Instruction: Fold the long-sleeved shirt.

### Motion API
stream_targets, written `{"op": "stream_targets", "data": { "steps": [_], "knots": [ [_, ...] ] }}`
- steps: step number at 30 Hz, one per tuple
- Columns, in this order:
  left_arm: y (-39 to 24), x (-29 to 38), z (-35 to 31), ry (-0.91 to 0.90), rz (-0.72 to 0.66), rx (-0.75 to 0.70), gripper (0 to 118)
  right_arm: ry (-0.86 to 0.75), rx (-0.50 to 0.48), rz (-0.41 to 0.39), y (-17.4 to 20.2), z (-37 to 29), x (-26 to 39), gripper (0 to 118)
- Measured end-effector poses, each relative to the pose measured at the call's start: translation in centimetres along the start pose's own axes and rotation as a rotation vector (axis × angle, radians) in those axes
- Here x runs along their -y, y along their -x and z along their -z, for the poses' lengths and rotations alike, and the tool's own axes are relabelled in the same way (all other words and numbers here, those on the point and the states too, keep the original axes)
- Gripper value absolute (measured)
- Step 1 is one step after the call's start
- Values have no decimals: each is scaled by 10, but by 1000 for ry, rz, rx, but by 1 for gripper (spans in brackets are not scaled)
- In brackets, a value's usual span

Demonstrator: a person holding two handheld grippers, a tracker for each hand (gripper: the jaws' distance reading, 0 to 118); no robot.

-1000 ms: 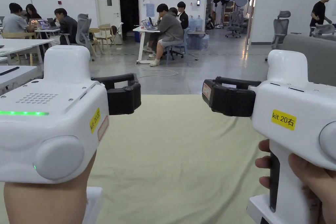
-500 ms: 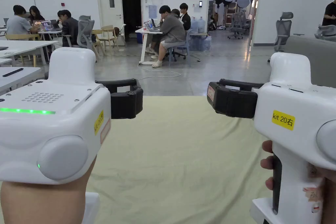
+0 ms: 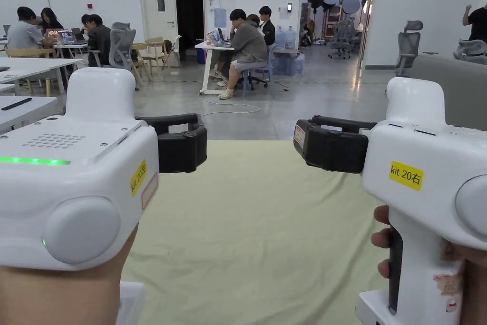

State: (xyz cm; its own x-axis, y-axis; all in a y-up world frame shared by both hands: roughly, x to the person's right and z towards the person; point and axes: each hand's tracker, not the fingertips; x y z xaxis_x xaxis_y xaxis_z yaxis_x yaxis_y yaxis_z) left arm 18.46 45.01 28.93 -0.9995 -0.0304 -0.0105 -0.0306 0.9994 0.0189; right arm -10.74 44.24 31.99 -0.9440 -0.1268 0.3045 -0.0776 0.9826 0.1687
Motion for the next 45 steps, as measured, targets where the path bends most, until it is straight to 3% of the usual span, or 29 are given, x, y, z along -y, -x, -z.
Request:
{"op": "stream_targets", "data": {
  "steps": [28,35,45],
  "knots": [
    [1,-1,-1,30,0,12,118,9,21,-6,5,7,4,118],
    [0,0,0,43,-10,18,118,-10,-7,38,5,5,5,118],
    [0,-1,-1,47,-13,20,118,13,-53,37,9,7,8,118]
  ]
}}
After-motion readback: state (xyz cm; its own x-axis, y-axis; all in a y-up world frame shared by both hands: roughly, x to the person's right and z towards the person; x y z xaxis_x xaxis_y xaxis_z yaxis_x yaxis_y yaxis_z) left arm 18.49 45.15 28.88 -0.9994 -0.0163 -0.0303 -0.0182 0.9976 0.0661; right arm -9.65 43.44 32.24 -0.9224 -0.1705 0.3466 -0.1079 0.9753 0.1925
